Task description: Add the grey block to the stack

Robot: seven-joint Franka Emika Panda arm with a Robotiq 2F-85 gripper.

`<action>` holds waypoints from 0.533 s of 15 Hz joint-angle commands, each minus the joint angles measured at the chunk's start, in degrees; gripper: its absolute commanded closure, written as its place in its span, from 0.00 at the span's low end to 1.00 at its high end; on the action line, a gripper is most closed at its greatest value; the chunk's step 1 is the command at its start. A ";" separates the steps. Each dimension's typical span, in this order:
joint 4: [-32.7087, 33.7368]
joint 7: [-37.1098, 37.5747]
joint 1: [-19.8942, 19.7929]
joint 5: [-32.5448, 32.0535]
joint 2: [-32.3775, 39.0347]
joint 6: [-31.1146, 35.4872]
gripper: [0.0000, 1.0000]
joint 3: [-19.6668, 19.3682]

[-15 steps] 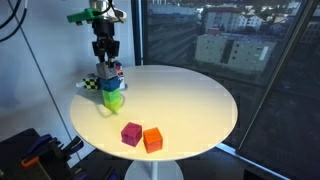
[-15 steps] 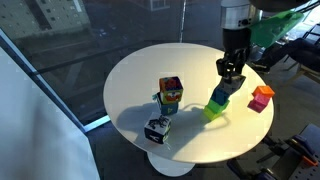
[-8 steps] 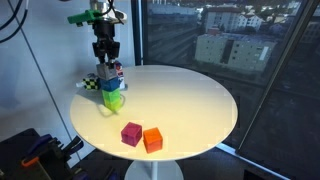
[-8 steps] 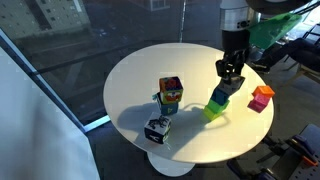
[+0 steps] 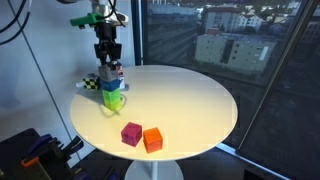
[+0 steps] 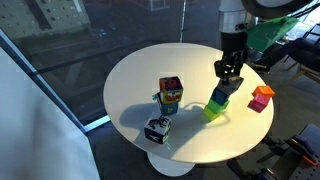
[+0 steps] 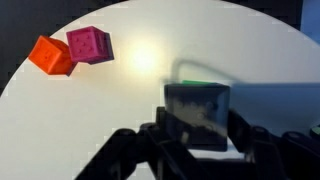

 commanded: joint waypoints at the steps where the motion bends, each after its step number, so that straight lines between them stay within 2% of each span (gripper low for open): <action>1: 0.90 -1.06 -0.17 -0.18 0.20 -0.26 0.08 -0.40; 2: 1.00 -1.10 -0.07 0.00 -0.33 -0.94 0.01 -0.33; 8: 0.60 -1.64 -0.17 0.49 -1.28 -0.86 0.00 -0.40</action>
